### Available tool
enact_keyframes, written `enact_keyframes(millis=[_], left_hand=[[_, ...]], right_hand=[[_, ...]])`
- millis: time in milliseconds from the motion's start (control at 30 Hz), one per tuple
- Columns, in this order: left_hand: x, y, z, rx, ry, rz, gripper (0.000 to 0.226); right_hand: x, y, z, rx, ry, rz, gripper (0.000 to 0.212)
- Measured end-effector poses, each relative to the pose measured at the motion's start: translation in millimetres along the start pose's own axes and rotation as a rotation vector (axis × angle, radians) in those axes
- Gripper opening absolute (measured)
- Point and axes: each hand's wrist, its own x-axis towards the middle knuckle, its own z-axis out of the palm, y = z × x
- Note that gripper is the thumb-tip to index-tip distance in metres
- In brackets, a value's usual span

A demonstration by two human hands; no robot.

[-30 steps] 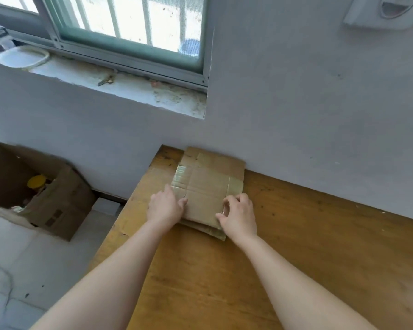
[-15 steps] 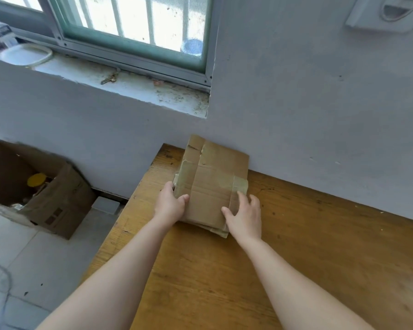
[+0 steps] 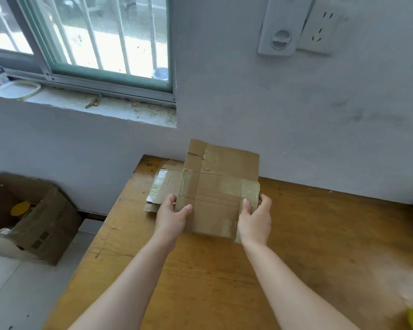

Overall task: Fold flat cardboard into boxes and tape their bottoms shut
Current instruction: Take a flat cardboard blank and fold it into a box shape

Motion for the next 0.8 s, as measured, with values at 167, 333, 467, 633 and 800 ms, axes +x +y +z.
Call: enact_keyframes(millis=[167, 333, 467, 633, 800], left_hand=[[-47.7, -1.5, 36.8, -0.024, -0.052, 0.008, 0.059], [-104.5, -3.2, 91.6, -0.021, -0.050, 0.041, 0.049], [-154.1, -10.7, 144.0, -0.025, -0.039, 0.033, 0.017], [-206.6, -12.0, 205.5, -0.024, -0.046, 0.034, 0.029], [-235.0, -6.8, 245.7, -0.003, -0.078, 0.024, 0.052]], right_hand=[[-6.4, 28.4, -57.8, 0.050, -0.005, 0.027, 0.049], [0.6, 71.9, -128.8, 0.100, -0.073, 0.088, 0.032], [12.3, 110.8, -194.6, 0.184, -0.078, 0.107, 0.026], [27.5, 148.3, -266.3, 0.207, -0.094, 0.131, 0.037], [36.7, 173.3, -311.7, 0.205, -0.072, 0.142, 0.033]])
